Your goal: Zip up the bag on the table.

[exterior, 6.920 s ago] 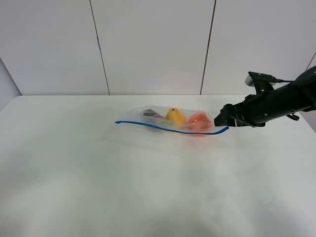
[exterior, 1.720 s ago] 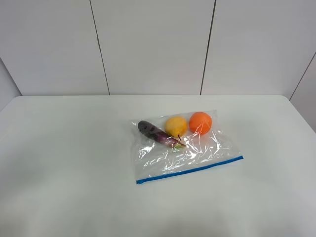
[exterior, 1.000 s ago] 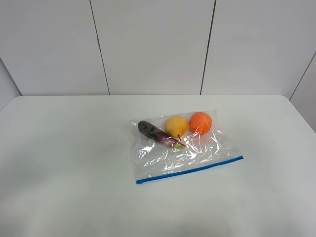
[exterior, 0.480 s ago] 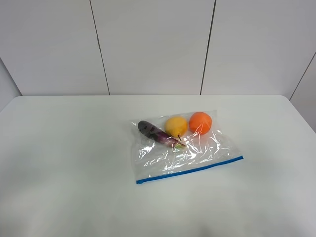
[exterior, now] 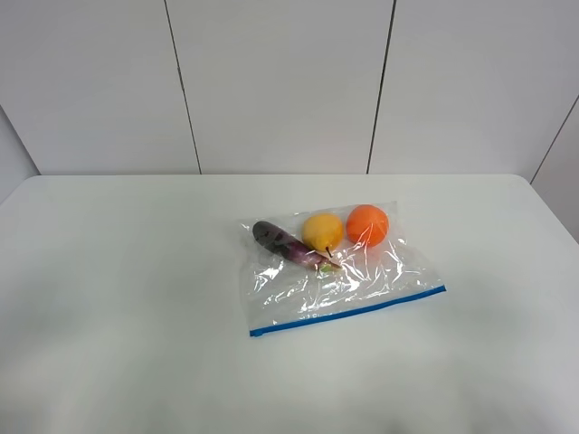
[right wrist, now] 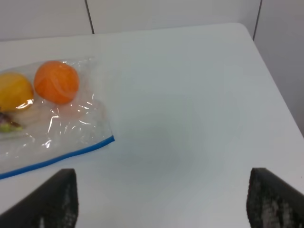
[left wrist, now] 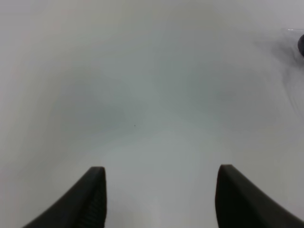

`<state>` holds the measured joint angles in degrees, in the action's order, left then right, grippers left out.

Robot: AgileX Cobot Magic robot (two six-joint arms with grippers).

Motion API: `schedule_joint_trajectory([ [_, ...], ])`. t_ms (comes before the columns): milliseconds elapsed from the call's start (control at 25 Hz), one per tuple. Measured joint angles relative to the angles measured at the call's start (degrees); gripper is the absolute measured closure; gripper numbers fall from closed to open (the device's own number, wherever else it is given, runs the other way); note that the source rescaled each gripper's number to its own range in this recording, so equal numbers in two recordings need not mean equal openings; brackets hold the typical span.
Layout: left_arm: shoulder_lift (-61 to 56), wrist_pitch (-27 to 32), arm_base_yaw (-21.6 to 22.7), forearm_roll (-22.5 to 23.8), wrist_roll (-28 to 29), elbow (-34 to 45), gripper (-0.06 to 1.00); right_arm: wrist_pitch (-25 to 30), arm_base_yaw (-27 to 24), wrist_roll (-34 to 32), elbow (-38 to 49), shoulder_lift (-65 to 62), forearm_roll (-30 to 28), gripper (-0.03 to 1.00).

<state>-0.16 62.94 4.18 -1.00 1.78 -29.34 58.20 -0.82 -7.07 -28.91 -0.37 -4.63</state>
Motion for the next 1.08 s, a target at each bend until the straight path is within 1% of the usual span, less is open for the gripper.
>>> schedule_joint_trajectory([
  [1080, 0.0, 0.0, 0.0, 0.0, 0.0, 0.0, 0.39, 0.0, 0.0, -0.59, 0.54, -0.06, -0.06, 0.02],
])
